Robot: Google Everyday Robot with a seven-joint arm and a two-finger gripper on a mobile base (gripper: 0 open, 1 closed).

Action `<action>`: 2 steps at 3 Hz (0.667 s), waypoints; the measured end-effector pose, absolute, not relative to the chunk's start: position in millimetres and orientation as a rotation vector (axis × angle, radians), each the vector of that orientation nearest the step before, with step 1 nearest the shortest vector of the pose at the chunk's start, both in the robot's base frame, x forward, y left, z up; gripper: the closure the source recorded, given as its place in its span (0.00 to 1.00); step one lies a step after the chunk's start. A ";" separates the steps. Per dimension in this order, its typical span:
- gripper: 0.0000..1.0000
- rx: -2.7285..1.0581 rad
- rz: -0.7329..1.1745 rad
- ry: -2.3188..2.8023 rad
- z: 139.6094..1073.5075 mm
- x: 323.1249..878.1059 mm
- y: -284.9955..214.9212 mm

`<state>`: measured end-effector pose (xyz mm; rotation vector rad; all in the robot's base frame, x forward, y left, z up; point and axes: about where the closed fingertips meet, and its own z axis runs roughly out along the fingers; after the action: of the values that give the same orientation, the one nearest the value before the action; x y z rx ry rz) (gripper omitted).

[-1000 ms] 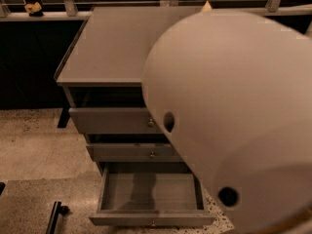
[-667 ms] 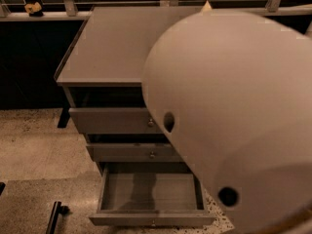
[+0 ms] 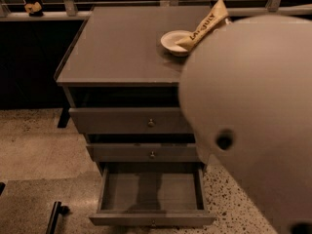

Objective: Pick brown chip bag from bottom drawer and place on counter

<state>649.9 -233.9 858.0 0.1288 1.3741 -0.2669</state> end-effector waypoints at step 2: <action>1.00 0.179 -0.011 1.306 891.3 657.1 -185.3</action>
Offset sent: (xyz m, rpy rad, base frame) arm 0.0890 0.0232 0.2054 -0.1220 -0.3315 0.2467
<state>657.1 -185.3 891.3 0.1787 1.3058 -0.0108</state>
